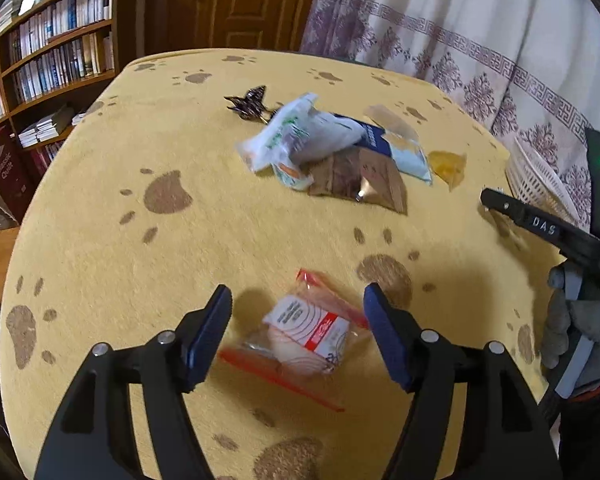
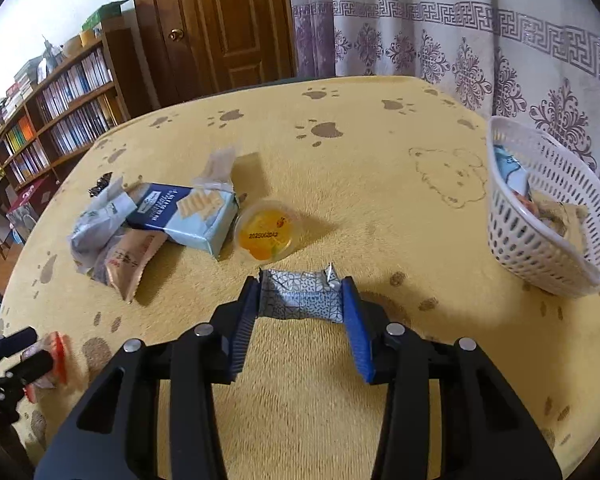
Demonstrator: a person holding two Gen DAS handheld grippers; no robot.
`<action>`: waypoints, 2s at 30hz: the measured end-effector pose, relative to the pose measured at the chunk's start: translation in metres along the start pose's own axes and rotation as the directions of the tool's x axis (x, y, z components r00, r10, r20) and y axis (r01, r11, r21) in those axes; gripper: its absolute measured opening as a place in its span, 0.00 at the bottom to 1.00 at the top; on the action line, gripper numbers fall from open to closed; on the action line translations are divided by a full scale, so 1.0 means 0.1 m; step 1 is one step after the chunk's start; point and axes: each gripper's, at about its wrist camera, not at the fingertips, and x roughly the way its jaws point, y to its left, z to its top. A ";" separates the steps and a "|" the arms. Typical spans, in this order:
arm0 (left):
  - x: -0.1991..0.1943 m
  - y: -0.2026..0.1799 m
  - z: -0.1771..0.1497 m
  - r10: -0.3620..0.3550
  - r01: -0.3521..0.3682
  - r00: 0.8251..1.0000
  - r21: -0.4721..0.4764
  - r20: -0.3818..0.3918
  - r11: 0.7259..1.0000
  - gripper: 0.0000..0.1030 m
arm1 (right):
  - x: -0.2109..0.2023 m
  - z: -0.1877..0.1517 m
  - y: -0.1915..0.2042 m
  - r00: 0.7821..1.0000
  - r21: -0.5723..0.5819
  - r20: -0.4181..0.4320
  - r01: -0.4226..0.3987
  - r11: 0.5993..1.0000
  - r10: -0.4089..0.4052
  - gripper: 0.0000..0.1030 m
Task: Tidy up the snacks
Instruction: 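Grasp the red-striped clear bread bag with the left gripper while the right gripper grasps the silver candy, then carry the silver candy into the white basket and open the right gripper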
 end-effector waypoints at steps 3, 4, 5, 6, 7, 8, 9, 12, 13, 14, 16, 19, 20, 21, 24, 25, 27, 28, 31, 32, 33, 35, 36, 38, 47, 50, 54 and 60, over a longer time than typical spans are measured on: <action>0.00 -0.04 -0.02 0.007 -0.007 1.000 0.026 -0.004 1.000 0.68 | -0.05 -0.03 -0.01 1.000 0.009 0.003 -0.012 1.000 0.012 0.42; 0.00 -0.04 -0.03 0.005 -0.005 1.000 0.032 -0.006 0.999 0.68 | -0.07 -0.03 -0.02 1.000 0.010 0.003 -0.015 1.000 0.015 0.42; 0.00 -0.04 -0.04 0.003 -0.002 1.000 0.038 -0.011 0.999 0.69 | -0.08 -0.04 -0.02 1.000 0.012 0.002 -0.019 1.000 0.019 0.42; 0.00 -0.04 -0.04 0.001 0.000 1.000 0.041 -0.017 0.999 0.73 | -0.08 -0.05 -0.03 1.000 0.016 0.001 -0.024 1.000 0.024 0.42; 0.00 -0.03 -0.05 0.000 0.001 1.000 0.041 -0.024 0.999 0.75 | -0.09 -0.05 -0.03 1.000 0.019 0.001 -0.027 0.999 0.027 0.42; 0.00 -0.02 -0.06 -0.001 0.002 1.000 0.040 -0.029 0.999 0.75 | -0.09 -0.06 -0.03 1.000 0.022 -0.001 -0.031 0.999 0.031 0.42; 0.00 -0.02 -0.07 -0.003 0.004 0.999 0.039 -0.032 0.999 0.75 | -0.09 -0.07 -0.03 0.999 0.024 -0.002 -0.034 0.999 0.034 0.42; -0.03 -0.03 -0.11 -0.009 0.011 0.999 0.056 -0.031 0.998 0.77 | -0.09 -0.11 -0.03 0.999 0.029 -0.010 -0.045 0.999 0.045 0.42; -0.03 -0.04 -0.11 -0.009 0.011 0.999 0.063 -0.034 0.998 0.77 | -0.09 -0.12 -0.03 0.999 0.030 -0.011 -0.048 0.998 0.049 0.42; -0.02 -0.05 -0.12 -0.007 0.009 0.999 0.069 -0.037 0.998 0.77 | -0.09 -0.12 -0.04 0.998 0.035 -0.014 -0.055 0.998 0.055 0.42; 0.00 -0.07 -0.12 0.004 -0.001 0.999 0.084 -0.034 0.996 0.77 | -0.09 -0.12 -0.04 0.998 0.042 -0.014 -0.062 0.997 0.063 0.42; 0.03 -0.08 -0.10 0.009 -0.006 1.000 0.086 -0.029 0.996 0.77 | -0.13 -0.12 -0.05 0.998 0.043 -0.008 -0.064 0.997 0.064 0.42; 0.04 -0.08 -0.09 0.011 -0.009 1.000 0.088 -0.027 0.996 0.77 | -0.14 -0.13 -0.05 0.998 0.044 -0.006 -0.065 0.997 0.066 0.42; 0.05 -0.08 -0.08 0.015 -0.013 1.000 0.090 -0.026 0.996 0.77 | -0.14 -0.13 -0.05 0.998 0.045 -0.005 -0.066 0.997 0.067 0.42; 0.08 -0.12 -0.07 0.050 -0.047 0.998 0.111 -0.025 0.993 0.66 | -0.16 -0.13 -0.06 0.998 0.047 -0.002 -0.069 0.996 0.069 0.42; 0.08 -0.13 -0.07 0.053 -0.049 0.998 0.120 -0.025 0.992 0.63 | -0.17 -0.13 -0.06 0.998 0.048 -0.001 -0.070 0.996 0.070 0.42; 0.05 -0.15 -0.09 0.042 -0.039 0.999 0.126 -0.022 0.991 0.53 | -0.18 -0.13 -0.07 0.998 0.050 0.001 -0.070 0.996 0.070 0.42; 0.03 -0.15 -0.09 0.041 -0.039 0.999 0.123 -0.016 0.992 0.50 | -0.19 -0.14 -0.08 0.998 0.052 0.002 -0.070 0.996 0.070 0.42; -0.03 -0.16 -0.08 0.037 -0.038 0.999 0.111 0.006 0.993 0.40 | -0.21 -0.13 -0.11 0.997 0.059 0.009 -0.071 0.996 0.070 0.42; -0.05 -0.16 -0.07 0.037 -0.038 0.999 0.106 0.009 0.994 0.39 | -0.22 -0.13 -0.12 0.997 0.062 0.012 -0.071 0.996 0.071 0.42; -0.05 -0.16 -0.06 0.038 -0.039 0.999 0.106 0.013 0.994 0.38 | -0.23 -0.13 -0.12 0.997 0.063 0.015 -0.072 0.995 0.071 0.42; -0.07 -0.18 -0.05 0.046 -0.048 0.999 0.106 0.020 0.993 0.37 | -0.26 -0.12 -0.14 0.997 0.067 0.023 -0.073 0.995 0.071 0.42; -0.08 -0.18 -0.05 0.045 -0.047 0.999 0.104 0.023 0.993 0.37 | -0.27 -0.12 -0.15 0.997 0.068 0.026 -0.074 0.995 0.072 0.42; -0.12 -0.21 -0.02 0.043 -0.046 0.998 0.103 0.035 0.994 0.37 | -0.31 -0.11 -0.17 0.997 0.073 0.036 -0.075 0.994 0.073 0.42; -0.19 -0.38 0.09 0.047 -0.055 0.996 0.124 0.070 0.991 0.37 | -0.47 -0.05 -0.32 0.994 0.106 0.085 -0.077 0.991 0.068 0.42; -0.19 -0.42 0.14 0.051 -0.060 0.996 0.124 0.079 0.990 0.37 | -0.52 -0.02 -0.39 0.993 0.117 0.102 -0.071 0.991 0.059 0.42; -0.21 -0.52 0.21 0.059 -0.073 0.993 0.139 0.099 0.988 0.37 | -0.60 0.03 -0.55 0.991 0.142 0.131 -0.054 0.988 0.035 0.42; -0.20 -0.68 0.31 0.048 -0.067 0.992 0.165 0.114 0.984 0.37 | -0.72 0.11 -0.88 0.985 0.199 0.172 -0.009 0.980 -0.026 0.42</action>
